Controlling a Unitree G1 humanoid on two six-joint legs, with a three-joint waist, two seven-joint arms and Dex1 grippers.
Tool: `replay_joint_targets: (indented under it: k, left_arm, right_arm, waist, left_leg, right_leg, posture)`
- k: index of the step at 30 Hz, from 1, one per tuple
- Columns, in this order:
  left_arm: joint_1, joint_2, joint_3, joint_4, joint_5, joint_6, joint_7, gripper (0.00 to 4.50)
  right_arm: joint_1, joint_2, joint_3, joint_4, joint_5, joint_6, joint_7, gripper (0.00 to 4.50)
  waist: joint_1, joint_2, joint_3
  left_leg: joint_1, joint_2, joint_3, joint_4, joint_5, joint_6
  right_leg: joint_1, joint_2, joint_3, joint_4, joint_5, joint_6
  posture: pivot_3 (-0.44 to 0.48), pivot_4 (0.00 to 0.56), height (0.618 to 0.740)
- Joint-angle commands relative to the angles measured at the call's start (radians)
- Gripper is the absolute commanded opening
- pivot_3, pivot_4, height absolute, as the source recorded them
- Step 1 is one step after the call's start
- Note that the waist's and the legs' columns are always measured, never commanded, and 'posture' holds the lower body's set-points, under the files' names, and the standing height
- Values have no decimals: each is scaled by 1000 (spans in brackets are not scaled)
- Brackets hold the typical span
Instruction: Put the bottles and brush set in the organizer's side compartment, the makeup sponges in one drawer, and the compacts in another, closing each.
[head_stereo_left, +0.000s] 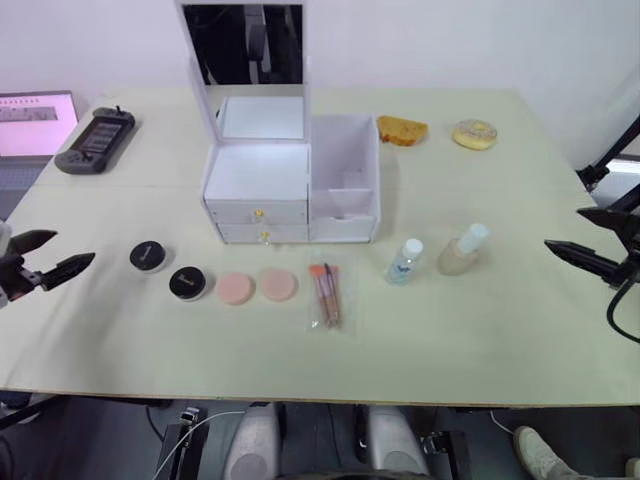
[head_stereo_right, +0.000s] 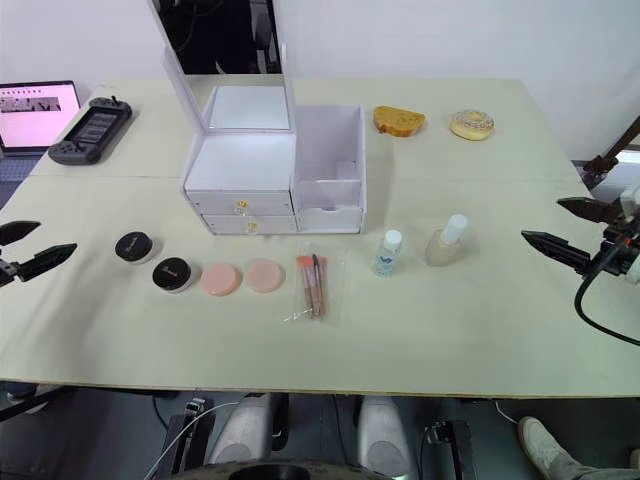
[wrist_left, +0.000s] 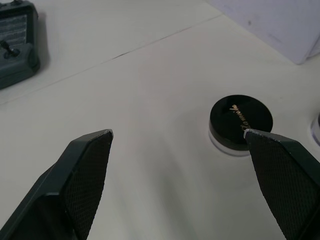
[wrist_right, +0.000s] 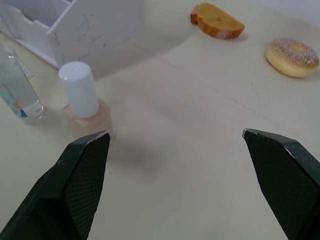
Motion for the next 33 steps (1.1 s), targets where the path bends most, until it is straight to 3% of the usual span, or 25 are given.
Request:
replay_joint_targets:
  k: [1, 22, 26, 33]
  left_arm:
    - [-16, 39, 5, 15, 8, 6, -10, 4445]
    - [-87, 42, 2, 31, -7, 38, -43, 4445]
    - [-137, 45, -31, -79, -67, 186, -137, 4445]
    - [-206, 25, -121, -396, -205, 466, -231, 4445]
  right_arm:
    - [6, -6, -39, -31, 17, 2, 4, 4500]
    - [-4, -21, -36, 75, 2, -87, 47, 4500]
    - [9, -44, -45, 28, 35, -21, 78, 4500]
    - [129, -51, -107, -198, 118, 157, 114, 4500]
  waist:
    - [-1, 0, 0]
    - [-1, 0, 0]
    - [-1, 0, 0]
    - [2, 0, 0]
  left_leg:
    - [0, 0, 0, 0, 0, 0]
    - [0, 0, 0, 0, 0, 0]
    - [0, 0, 0, 0, 0, 0]
    - [0, 0, 0, 1, 0, 0]
  right_leg:
    - [0, 0, 0, 0, 0, 0]
    - [0, 0, 0, 0, 0, 0]
    - [0, 0, 0, 1, 0, 0]
    - [2, 0, 0, 1, 0, 1]
  posture:
    - [0, 150, 740]
    - [0, 150, 740]
    - [0, 150, 740]
    - [0, 150, 740]
